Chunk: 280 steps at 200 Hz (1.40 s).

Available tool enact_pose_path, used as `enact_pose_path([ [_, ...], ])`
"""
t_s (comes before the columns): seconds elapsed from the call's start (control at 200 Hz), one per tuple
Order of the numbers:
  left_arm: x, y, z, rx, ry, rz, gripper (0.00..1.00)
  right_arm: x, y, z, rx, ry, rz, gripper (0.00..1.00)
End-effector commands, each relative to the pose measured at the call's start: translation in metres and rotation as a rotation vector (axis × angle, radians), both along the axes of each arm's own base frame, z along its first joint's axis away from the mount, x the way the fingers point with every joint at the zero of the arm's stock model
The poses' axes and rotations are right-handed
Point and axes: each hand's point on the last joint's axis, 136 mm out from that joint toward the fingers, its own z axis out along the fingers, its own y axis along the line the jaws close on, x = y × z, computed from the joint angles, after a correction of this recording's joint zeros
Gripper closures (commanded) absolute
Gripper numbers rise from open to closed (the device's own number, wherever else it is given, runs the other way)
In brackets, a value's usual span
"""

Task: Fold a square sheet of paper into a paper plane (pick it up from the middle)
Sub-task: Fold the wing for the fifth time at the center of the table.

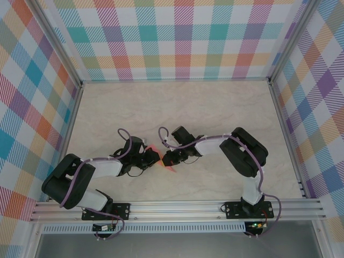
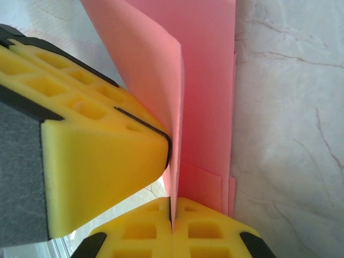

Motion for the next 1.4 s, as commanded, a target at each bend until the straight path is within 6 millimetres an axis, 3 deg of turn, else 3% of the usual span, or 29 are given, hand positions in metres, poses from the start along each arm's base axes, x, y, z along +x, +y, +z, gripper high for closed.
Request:
enact_pose_path([
  [0.0, 0.0, 0.005, -0.002, 0.02, -0.019, 0.004, 0.92, -0.002, -0.004, -0.009, -0.03, 0.045, -0.006, 1.0],
  [0.24, -0.001, 0.008, -0.011, 0.046, 0.002, 0.006, 0.93, -0.001, -0.003, -0.004, -0.022, 0.042, -0.01, 1.0],
  [0.525, -0.002, 0.01, -0.019, 0.067, 0.022, 0.005, 0.94, 0.001, -0.005, 0.014, -0.004, -0.009, -0.012, 0.81],
  [0.695, -0.002, 0.01, -0.022, 0.075, 0.029, 0.002, 0.94, -0.002, -0.013, 0.019, 0.002, -0.05, -0.008, 0.74],
  [0.965, -0.002, 0.01, -0.023, 0.079, 0.032, 0.004, 0.94, -0.01, -0.021, 0.01, -0.027, -0.029, 0.0, 0.77],
  [1.23, -0.003, 0.011, -0.025, 0.085, 0.035, 0.004, 0.94, -0.013, -0.024, -0.006, -0.074, 0.022, -0.013, 0.89],
  [1.395, -0.003, 0.012, -0.026, 0.087, 0.039, 0.005, 0.94, -0.012, -0.027, -0.011, -0.11, 0.038, -0.027, 0.9],
])
